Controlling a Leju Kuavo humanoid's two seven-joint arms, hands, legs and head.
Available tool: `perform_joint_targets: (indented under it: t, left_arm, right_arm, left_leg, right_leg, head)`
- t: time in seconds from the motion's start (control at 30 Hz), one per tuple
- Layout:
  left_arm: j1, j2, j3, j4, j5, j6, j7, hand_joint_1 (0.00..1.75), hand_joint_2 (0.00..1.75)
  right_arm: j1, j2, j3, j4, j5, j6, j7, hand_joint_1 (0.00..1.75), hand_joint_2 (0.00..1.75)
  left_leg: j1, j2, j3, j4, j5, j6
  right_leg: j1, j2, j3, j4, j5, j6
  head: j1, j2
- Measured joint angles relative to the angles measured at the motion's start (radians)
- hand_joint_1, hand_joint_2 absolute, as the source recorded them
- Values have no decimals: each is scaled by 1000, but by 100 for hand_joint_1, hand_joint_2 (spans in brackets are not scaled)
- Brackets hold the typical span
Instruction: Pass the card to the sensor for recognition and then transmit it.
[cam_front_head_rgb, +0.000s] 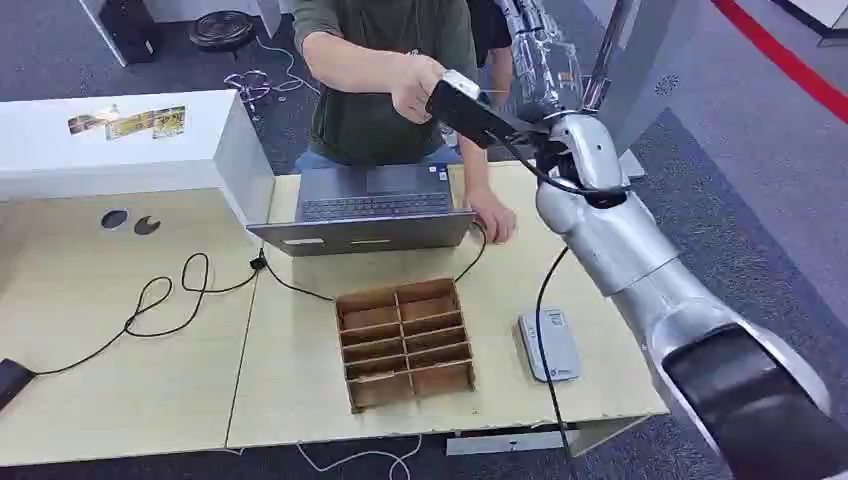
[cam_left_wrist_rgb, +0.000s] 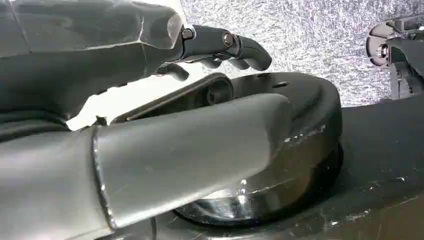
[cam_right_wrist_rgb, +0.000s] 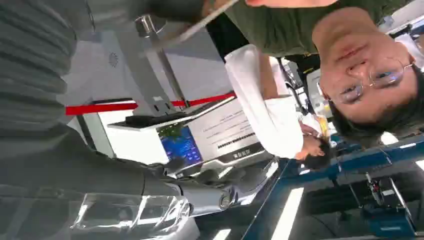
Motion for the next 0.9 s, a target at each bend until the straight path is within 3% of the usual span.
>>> perform_joint_targets:
  t: [0.73, 0.83, 0.9]
  left_arm:
    - [1, 4, -2, 0, 9, -1, -4, 0, 0]
    - [0, 4, -3, 0, 10, -1, -4, 0, 0]
    - [0, 4, -4, 0, 15, -1, -4, 0, 0]
  right_arm:
    - [6, -10, 19, 0, 2, -21, 2, 175, 175]
    - [14, -8, 5, -2, -109, 3, 0, 175, 175]
    - [28, 5, -31, -1, -291, 83, -3, 175, 175]
  left_leg:
    - [0, 0, 0, 0, 0, 0]
    - [0, 0, 0, 0, 0, 0]
    - [0, 0, -1, 0, 0, 0]
  right_leg:
    - [0, 0, 0, 0, 0, 0]
    - [0, 0, 0, 0, 0, 0]
    - [0, 0, 0, 0, 0, 0]
  head:
    - [0, 0]
    - [0, 0]
    - [0, 0]
